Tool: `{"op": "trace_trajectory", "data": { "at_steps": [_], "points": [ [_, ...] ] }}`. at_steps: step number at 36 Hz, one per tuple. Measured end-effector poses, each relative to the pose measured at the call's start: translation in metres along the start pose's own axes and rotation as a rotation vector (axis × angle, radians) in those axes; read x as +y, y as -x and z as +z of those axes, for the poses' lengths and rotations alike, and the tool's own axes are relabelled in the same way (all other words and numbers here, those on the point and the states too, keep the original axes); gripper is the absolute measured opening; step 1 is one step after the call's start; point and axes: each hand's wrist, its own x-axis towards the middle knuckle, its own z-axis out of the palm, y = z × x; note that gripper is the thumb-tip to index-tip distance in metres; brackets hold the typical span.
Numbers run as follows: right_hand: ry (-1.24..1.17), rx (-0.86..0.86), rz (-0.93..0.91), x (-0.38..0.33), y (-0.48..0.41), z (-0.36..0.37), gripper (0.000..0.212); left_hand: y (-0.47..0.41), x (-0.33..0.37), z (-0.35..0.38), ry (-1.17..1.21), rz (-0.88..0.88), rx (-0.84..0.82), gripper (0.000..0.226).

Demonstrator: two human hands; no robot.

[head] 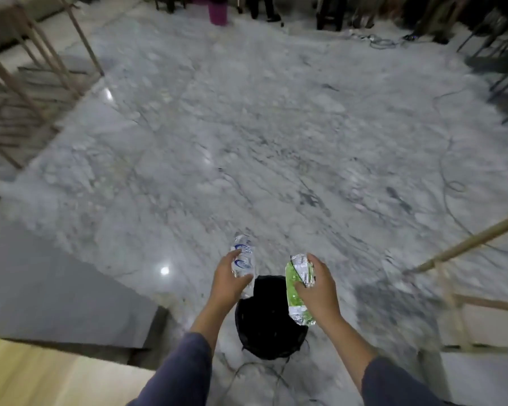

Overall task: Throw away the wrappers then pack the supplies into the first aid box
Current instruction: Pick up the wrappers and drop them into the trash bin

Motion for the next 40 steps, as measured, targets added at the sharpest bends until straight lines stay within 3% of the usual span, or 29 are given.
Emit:
{"op": "trace_trajectory", "data": {
  "at_steps": [12, 18, 25, 29, 32, 40],
  "points": [
    [-0.008, -0.032, 0.339, 0.137, -0.048, 0.071, 0.061, -0.071, -0.119, 0.083, -0.185, -0.221, -0.243, 0.062],
    [-0.043, -0.053, 0.380, 0.168, -0.066, 0.104, 0.062, -0.090, -0.155, 0.097, -0.222, -0.265, -0.333, 0.068],
    [0.143, -0.157, 0.349, 0.158, -0.051, 0.101, 0.063, -0.092, -0.190, 0.085, -0.373, -0.226, -0.388, 0.090],
    [0.312, -0.266, 0.265, 0.128, -0.041, 0.087, 0.064, -0.061, -0.115, 0.056, -0.640, -0.125, -0.429, 0.076],
    [0.381, -0.297, 0.172, 0.090, -0.035, 0.075, 0.063, -0.045, -0.079, 0.030, -0.799, -0.069, -0.328, 0.072],
    [0.503, -0.314, -0.149, -0.029, 0.003, 0.055, 0.062, 0.022, -0.005, -0.064, -0.949, 0.039, -0.076, 0.072]
  ]
}}
